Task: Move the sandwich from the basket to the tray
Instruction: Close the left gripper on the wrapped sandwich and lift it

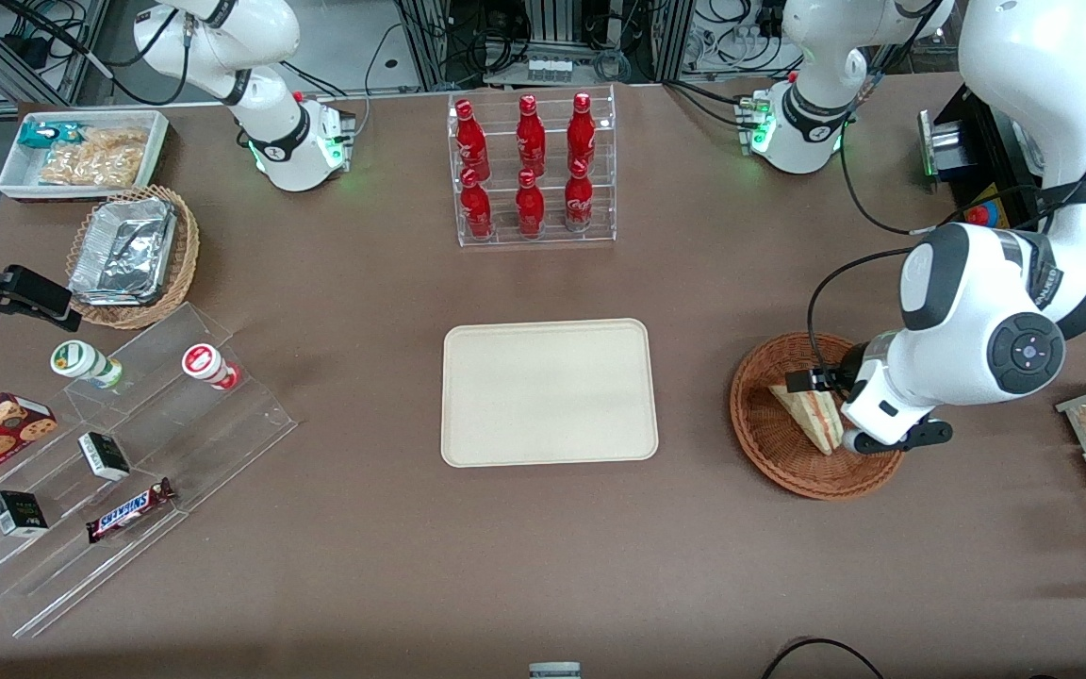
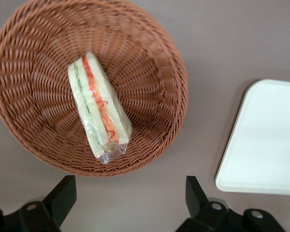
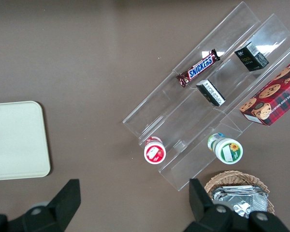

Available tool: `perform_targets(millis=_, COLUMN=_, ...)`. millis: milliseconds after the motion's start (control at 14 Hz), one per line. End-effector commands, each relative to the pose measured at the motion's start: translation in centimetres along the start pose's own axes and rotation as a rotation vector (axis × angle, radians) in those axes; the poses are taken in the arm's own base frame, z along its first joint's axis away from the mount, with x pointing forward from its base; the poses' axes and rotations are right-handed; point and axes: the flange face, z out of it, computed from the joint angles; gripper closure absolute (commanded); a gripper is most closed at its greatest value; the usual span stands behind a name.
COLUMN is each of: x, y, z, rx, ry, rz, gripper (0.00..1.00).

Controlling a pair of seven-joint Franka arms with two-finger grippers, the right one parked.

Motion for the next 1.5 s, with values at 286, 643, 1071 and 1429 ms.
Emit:
perform_targets(millis=286, x=0.3, y=-2.7, z=7.1, rx=0.003, ry=-0.001, rz=-0.276, gripper=0.00)
perform_targets(millis=643, x=1.8, y=-3.5, z=13.3, rx=-0.040, ry=0.064, rz=-0.342, gripper=0.00)
perform_targets(millis=1071, x=2.4, y=-4.0, z=13.5, rx=-0.020, ry=0.077, rz=-0.279, gripper=0.87)
perform_targets(millis=1429, x=2.8, y=-2.4, z=10.3, rx=-0.027, ry=0.111, rz=-0.228, gripper=0.91)
